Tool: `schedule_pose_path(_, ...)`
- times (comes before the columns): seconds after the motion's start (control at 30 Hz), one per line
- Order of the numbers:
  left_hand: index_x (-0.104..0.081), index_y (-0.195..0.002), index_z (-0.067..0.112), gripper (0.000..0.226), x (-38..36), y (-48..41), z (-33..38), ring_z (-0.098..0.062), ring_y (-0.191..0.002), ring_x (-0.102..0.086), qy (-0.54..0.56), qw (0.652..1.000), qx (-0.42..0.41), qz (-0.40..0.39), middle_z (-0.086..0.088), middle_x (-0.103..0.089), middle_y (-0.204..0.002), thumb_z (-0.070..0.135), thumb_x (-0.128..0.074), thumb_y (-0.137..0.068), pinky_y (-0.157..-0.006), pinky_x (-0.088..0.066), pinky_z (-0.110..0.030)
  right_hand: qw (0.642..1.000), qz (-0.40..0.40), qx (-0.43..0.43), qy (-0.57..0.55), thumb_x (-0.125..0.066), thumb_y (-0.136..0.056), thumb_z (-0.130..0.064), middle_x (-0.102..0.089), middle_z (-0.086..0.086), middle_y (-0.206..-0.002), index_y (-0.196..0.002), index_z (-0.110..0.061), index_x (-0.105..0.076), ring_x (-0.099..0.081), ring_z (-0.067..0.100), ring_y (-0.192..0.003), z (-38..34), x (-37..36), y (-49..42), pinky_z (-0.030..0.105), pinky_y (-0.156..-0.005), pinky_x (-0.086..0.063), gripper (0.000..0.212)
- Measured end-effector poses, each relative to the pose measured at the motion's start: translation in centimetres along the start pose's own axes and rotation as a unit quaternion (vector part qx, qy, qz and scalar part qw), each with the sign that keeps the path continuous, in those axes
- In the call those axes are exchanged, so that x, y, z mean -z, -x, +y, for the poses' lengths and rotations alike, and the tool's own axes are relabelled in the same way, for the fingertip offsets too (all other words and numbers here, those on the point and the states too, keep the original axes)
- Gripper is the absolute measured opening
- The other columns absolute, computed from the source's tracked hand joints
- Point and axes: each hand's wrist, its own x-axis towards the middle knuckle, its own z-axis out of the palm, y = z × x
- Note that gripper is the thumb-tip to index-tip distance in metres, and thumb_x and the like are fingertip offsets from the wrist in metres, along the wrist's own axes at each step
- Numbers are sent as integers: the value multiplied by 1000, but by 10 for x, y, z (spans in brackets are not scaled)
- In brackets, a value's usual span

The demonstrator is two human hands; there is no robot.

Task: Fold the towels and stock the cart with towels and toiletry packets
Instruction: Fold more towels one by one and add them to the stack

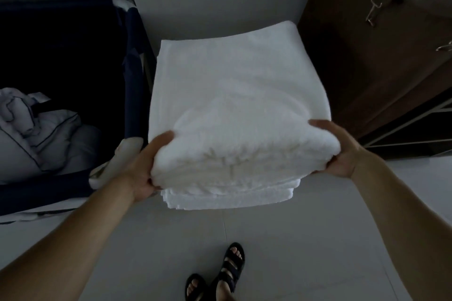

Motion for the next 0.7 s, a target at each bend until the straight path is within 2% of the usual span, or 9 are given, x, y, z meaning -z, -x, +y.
schedule_pose_path(0.1,-68,-113,31,49,-3,-3,-29,-21,-86,-75,15,999,31,-4,-2,-77,-104,60,-72,-74,-60,-60,-35,999,44,-3,1,-80,-65,-51,-76,11,-106,-85,-26,-82,-75,31,-87,29,3,-8,48,-67,-61,32)
schedule_pose_path(0.17,-64,-114,33,53,-1,-8,-32,-19,-86,-75,19,999,29,-6,0,-77,-103,63,-72,-72,-58,-60,-35,999,47,-3,3,-81,-60,-58,-76,9,-105,-81,-29,-82,-75,30,-88,33,5,-11,48,-66,-61,36)
schedule_pose_path(0.23,-61,-112,37,58,0,-7,-31,-21,-88,-75,-5,1000,28,8,3,-77,-100,69,-73,-66,-66,-59,-39,999,41,-16,9,-88,-46,-64,-76,9,-105,-83,-30,-82,-74,33,-90,32,7,-10,56,-69,-59,51)
schedule_pose_path(0.33,-61,-108,38,62,-1,-1,-27,-29,-99,-69,-40,998,48,28,0,-77,-98,74,-75,-60,-81,-56,-54,998,43,-40,31,-86,-52,-62,-75,15,-108,-105,-23,-76,-72,41,-92,25,7,-6,67,-74,-53,66)
schedule_pose_path(0.4,-62,-112,34,70,-3,1,-19,-33,-102,-65,-61,996,56,34,-5,-76,-101,74,-76,-57,-85,-53,-61,995,41,-70,61,-92,-42,-60,-73,16,-112,-115,-19,-71,-71,42,-96,16,6,-4,69,-80,-51,86)
schedule_pose_path(0.5,-68,-107,27,79,-8,1,-2,-32,-97,-67,-108,990,81,39,-4,-78,-87,79,-79,-49,-75,-58,-52,992,18,-95,87,-92,-40,-63,-71,15,-119,-109,-16,-78,-70,40,-103,0,1,0,66,-93,-46,85)
schedule_pose_path(0.57,-78,-97,23,81,-9,1,8,-29,-98,-67,-141,984,101,24,-5,-77,-89,83,-78,-42,-86,-55,-50,991,21,-98,91,-90,-44,-66,-71,14,-120,-106,-17,-79,-70,37,-103,-7,1,1,64,-95,-46,81)
schedule_pose_path(0.63,-81,-88,22,83,-7,1,13,-28,-97,-66,-164,980,114,17,-6,-77,-92,86,-77,-36,-93,-50,-47,988,25,-112,106,-89,-43,-70,-72,13,-119,-104,-18,-79,-71,36,-102,-9,2,2,63,-93,-47,81)
schedule_pose_path(0.7,-80,-87,21,86,-3,2,11,-28,-95,-66,-183,974,131,32,-6,-76,-88,89,-75,-33,-92,-50,-44,982,40,-137,127,-88,-37,-75,-73,15,-113,-98,-18,-81,-70,39,-104,-6,4,2,68,-84,-49,84)
